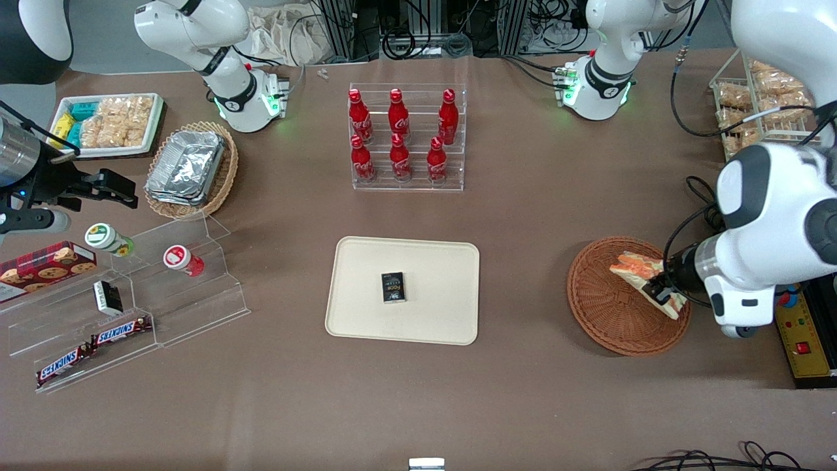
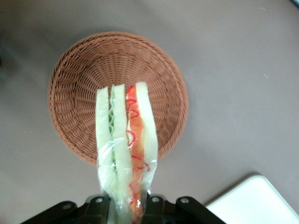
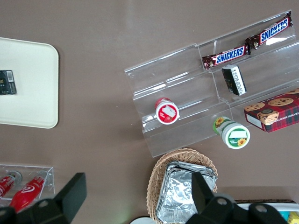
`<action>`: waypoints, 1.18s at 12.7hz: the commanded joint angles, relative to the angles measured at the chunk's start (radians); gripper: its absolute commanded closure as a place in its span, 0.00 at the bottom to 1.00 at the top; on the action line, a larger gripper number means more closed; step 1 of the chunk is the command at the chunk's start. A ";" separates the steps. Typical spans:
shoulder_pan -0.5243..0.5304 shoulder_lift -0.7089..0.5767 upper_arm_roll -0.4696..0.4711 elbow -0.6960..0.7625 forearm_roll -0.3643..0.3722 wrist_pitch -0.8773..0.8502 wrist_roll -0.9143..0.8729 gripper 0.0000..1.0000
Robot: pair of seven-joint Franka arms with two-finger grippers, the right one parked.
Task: Place sandwich from basket to tray
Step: 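Close the left gripper on the sandwich and lift it from the basket, then carry the sandwich with the left gripper over to the cream tray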
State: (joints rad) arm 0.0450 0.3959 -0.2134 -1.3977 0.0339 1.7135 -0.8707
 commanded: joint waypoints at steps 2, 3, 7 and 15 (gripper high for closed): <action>-0.051 0.073 -0.078 0.091 0.026 -0.043 0.235 1.00; -0.094 0.098 -0.080 0.091 0.050 -0.037 0.243 1.00; -0.250 0.239 -0.083 0.095 0.043 0.183 0.249 0.98; -0.409 0.446 -0.078 0.117 0.077 0.390 0.341 0.92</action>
State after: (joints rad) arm -0.3455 0.8267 -0.3007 -1.3189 0.0891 2.1202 -0.5551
